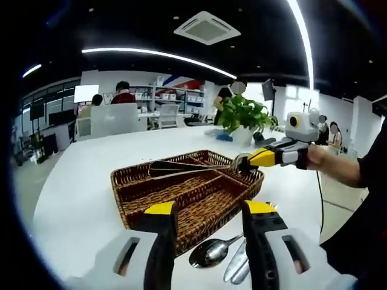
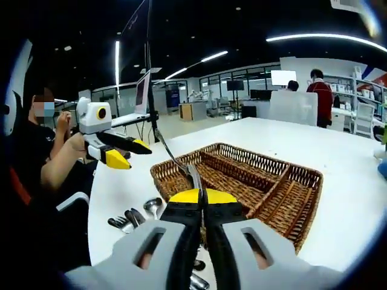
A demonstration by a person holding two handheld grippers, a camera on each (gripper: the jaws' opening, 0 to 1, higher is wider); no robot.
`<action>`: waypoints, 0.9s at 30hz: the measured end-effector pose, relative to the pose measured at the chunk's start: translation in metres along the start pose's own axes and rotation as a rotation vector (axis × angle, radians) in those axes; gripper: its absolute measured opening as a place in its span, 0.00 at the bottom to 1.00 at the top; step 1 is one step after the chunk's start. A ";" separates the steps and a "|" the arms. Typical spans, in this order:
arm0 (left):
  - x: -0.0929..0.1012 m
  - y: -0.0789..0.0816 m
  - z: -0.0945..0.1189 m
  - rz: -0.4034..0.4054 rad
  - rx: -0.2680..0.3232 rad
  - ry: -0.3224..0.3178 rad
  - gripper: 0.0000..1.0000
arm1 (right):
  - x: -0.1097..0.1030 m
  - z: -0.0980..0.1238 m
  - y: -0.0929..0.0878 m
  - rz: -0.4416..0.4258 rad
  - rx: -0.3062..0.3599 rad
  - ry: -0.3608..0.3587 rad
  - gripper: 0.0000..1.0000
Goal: Arrange the knives, forks, and spoons in their matching storage slots by inserting each utensil handle-first until every utensil is classified and aligned in the correct compartment
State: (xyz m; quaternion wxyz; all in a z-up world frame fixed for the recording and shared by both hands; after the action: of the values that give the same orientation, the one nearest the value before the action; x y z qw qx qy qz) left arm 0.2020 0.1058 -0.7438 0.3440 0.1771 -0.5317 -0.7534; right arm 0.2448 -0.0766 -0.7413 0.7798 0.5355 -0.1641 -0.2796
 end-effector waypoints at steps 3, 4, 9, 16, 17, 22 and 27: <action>0.001 0.001 0.003 -0.017 0.004 0.002 0.53 | 0.011 -0.005 0.006 0.018 -0.011 -0.012 0.00; 0.001 0.001 0.004 -0.021 0.003 0.003 0.55 | 0.015 -0.008 0.008 0.024 -0.014 -0.016 0.00; 0.000 -0.003 0.006 -0.036 -0.016 0.007 0.59 | 0.028 -0.018 0.014 0.048 -0.043 -0.018 0.00; 0.004 -0.008 0.006 -0.065 -0.035 0.004 0.69 | 0.052 -0.033 0.024 0.074 -0.074 -0.030 0.00; 0.005 -0.008 0.006 -0.068 -0.036 0.003 0.70 | 0.057 -0.035 0.026 0.076 -0.079 -0.031 0.00; 0.006 -0.007 0.007 -0.079 -0.036 0.001 0.76 | 0.075 -0.048 0.029 0.064 -0.098 -0.036 0.00; 0.006 -0.009 0.007 -0.082 -0.044 0.010 0.80 | 0.089 -0.063 0.032 0.043 -0.116 -0.035 0.00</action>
State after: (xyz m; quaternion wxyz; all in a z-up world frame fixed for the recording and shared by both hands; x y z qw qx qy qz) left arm 0.1905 0.1085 -0.7486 0.3194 0.1947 -0.5057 -0.7774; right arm 0.3585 -0.0752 -0.7392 0.8123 0.4809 -0.1727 -0.2811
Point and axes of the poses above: the point that each gripper's makers call its tool centre point, and the gripper's own axes: z roughly backward along the fingers, x roughly to its right, y roughly out of its top, the point moved 3 cm from there along z, roughly backward along the fingers, and after that the axes turned 6 degrees about -x, right-handed, at the moved point
